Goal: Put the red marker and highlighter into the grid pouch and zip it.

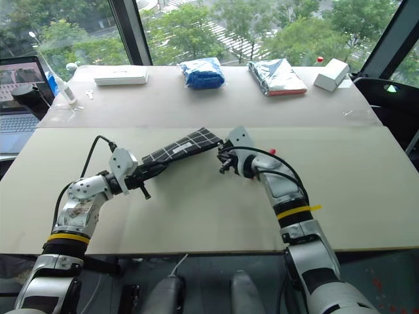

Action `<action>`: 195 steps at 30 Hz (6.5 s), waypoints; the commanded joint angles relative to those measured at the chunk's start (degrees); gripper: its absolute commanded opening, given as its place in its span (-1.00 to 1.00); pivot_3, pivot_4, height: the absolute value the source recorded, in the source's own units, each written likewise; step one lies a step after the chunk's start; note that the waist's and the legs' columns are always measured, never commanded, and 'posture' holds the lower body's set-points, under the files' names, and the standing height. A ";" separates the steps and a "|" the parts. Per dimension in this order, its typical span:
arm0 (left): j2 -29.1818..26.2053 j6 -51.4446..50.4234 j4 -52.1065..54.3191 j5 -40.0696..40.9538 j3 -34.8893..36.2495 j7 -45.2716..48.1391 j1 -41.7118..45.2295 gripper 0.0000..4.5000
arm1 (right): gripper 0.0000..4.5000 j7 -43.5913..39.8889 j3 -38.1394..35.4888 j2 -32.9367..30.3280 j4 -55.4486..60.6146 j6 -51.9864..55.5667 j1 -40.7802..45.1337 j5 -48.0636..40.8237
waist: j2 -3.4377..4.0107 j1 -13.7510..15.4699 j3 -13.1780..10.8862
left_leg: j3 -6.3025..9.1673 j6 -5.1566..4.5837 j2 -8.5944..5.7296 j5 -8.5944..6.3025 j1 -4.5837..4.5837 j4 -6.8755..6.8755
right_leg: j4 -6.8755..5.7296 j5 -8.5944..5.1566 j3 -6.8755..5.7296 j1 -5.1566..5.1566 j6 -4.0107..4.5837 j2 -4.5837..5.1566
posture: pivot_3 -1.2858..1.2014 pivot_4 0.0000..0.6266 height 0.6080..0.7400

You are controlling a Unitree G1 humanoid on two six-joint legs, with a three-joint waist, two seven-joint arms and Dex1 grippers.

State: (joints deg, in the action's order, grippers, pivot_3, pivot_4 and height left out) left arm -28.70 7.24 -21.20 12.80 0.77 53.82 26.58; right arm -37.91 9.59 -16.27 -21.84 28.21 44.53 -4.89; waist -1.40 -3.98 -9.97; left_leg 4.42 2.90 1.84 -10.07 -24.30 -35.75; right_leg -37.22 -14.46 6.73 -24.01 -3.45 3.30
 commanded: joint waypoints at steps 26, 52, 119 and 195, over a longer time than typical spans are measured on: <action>2.11 1.22 -1.45 -0.51 -0.21 0.42 1.94 -1.00 | -0.46 -6.85 6.50 7.23 7.59 1.77 2.94 -0.39 | 0.00 0.06 0.00 | 0.02 0.01 0.01 0.00 0.01 -0.06 | -0.17 0.01 -0.08 -0.05 0.01 0.00 | 0.03 -0.52 1.00; 5.27 2.25 -3.59 -1.27 -1.47 0.94 3.09 -1.00 | 0.59 20.06 -18.21 -6.52 33.30 25.37 -11.11 -8.12 | -0.07 1.17 0.00 | 0.06 0.09 -0.01 0.07 -0.01 -0.07 | -0.20 0.00 -0.10 -0.07 0.01 0.00 | 0.03 -0.52 1.00; 1.62 -3.14 2.93 1.33 -0.05 2.90 0.85 -1.00 | -0.76 20.37 -7.29 -10.94 28.10 -8.89 -14.34 6.30 | 0.00 0.90 -0.02 | 0.02 0.09 -0.03 0.07 -0.02 -0.10 | -0.18 -0.01 -0.07 -0.07 -0.01 0.01 | 0.03 -0.52 1.00; 1.44 -8.77 11.92 4.19 0.31 3.01 -4.14 -1.00 | 0.21 -12.91 0.33 -12.00 -2.45 -44.70 2.27 -0.90 | -0.05 0.18 -0.03 | 0.08 0.09 0.00 0.07 0.06 -0.10 | -0.05 0.08 -0.12 0.15 0.11 0.02 | 0.03 -0.52 1.00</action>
State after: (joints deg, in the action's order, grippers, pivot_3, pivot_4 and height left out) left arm -27.20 -1.82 -10.77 16.10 0.55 56.95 22.39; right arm -44.86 14.79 -26.83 -30.28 -26.58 47.51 4.81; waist -1.45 -3.80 -9.99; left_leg 4.51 2.99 1.84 -10.00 -24.24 -35.86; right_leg -37.26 -14.38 6.60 -23.85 -3.34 3.33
